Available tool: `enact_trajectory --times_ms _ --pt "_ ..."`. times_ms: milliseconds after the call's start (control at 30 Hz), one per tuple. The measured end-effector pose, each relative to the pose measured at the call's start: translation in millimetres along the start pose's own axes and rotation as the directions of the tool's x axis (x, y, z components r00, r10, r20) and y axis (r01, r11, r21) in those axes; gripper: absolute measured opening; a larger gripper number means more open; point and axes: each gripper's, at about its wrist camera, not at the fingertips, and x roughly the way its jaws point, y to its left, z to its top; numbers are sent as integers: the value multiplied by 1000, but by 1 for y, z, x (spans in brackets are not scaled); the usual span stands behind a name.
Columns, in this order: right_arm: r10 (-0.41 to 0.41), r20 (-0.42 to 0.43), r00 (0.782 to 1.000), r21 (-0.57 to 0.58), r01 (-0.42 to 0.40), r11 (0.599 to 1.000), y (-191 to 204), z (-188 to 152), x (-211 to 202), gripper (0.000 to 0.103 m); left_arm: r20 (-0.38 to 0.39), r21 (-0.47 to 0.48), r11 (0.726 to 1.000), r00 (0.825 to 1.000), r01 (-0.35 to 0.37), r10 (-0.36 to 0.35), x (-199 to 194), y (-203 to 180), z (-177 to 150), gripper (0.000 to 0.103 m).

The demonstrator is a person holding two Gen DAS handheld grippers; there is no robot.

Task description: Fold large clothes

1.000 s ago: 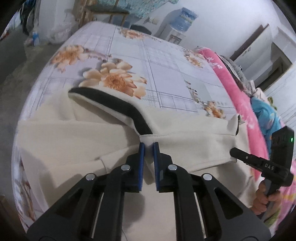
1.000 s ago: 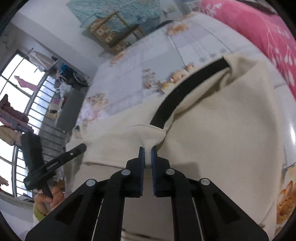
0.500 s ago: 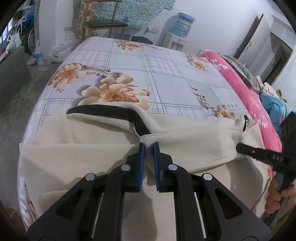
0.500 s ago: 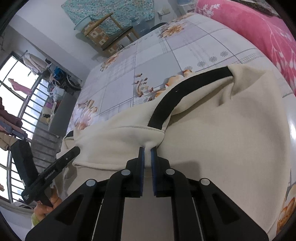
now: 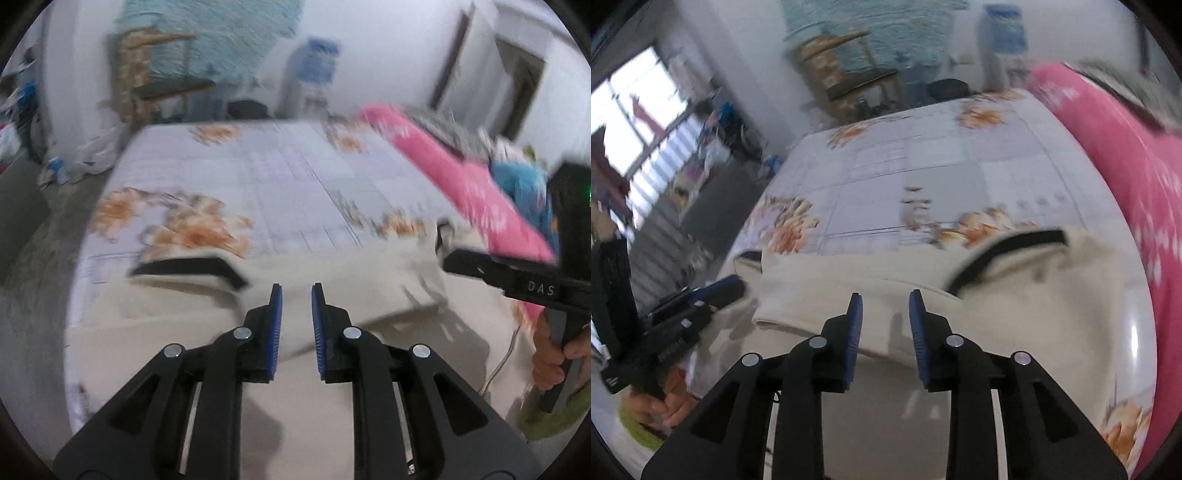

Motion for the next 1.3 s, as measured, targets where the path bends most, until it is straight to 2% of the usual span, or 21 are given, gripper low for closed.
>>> enact_trajectory --times_ms 67,100,133,167,200,267,333,400,467,533,667,867,967,1000,1167,1200,1300 --pt "-22 -27 999 -68 20 997 13 -2 16 26 -68 37 999 997 -37 39 21 -12 -8 15" --pt "-77 -44 996 -110 72 991 18 -6 26 26 -110 46 997 991 -67 71 35 -14 -15 17" --pt "-132 -66 989 -148 121 982 20 -12 37 26 -75 45 997 995 -70 73 33 -15 -18 17" --pt "-157 -79 984 -164 142 976 20 -16 43 26 -73 41 997 995 -65 68 32 -14 -19 17" --pt "-162 -52 985 -174 151 973 19 -21 42 27 -77 31 998 995 -60 62 30 -13 -20 17" --pt "-186 -59 981 -174 174 969 18 -22 35 27 -91 8 998 994 -60 60 23 -8 -19 17" --pt "-217 -63 974 -155 205 966 18 -23 20 30 -80 -4 995 992 -96 96 5 -2 -20 18" --pt "-198 -42 979 -157 189 969 22 -28 -2 34 -52 -32 995 995 -91 90 -25 10 -26 21" --pt "-168 -16 986 -177 163 971 27 -39 -28 55 -27 -53 993 994 -103 102 -54 19 -35 30" --pt "-129 -9 992 -212 124 969 32 -56 -47 60 11 -82 989 992 -123 124 -92 31 -56 39" --pt "-63 -60 996 -291 43 956 51 -101 -66 66 22 -164 976 988 -146 152 -150 53 -113 43" --pt "-18 -126 992 -370 -30 929 72 -173 -70 71 -15 -260 954 989 -149 150 -177 58 -186 44" --pt "-37 -172 984 -363 -28 932 71 -189 -60 72 -39 -293 942 986 -165 161 -171 58 -206 44" --pt "-30 -152 988 -360 -27 933 70 -191 -61 73 -46 -298 939 985 -172 166 -167 59 -211 44" --pt "-11 -159 987 -324 -41 945 66 -190 -63 73 -78 -351 930 993 -111 89 -144 67 -222 43" --pt "-13 -160 987 -326 -40 945 66 -190 -63 73 -65 -351 931 995 -97 79 -145 67 -222 42" --pt "-25 -157 987 -335 -30 942 67 -192 -63 73 10 -373 926 998 54 -54 -150 69 -218 42"
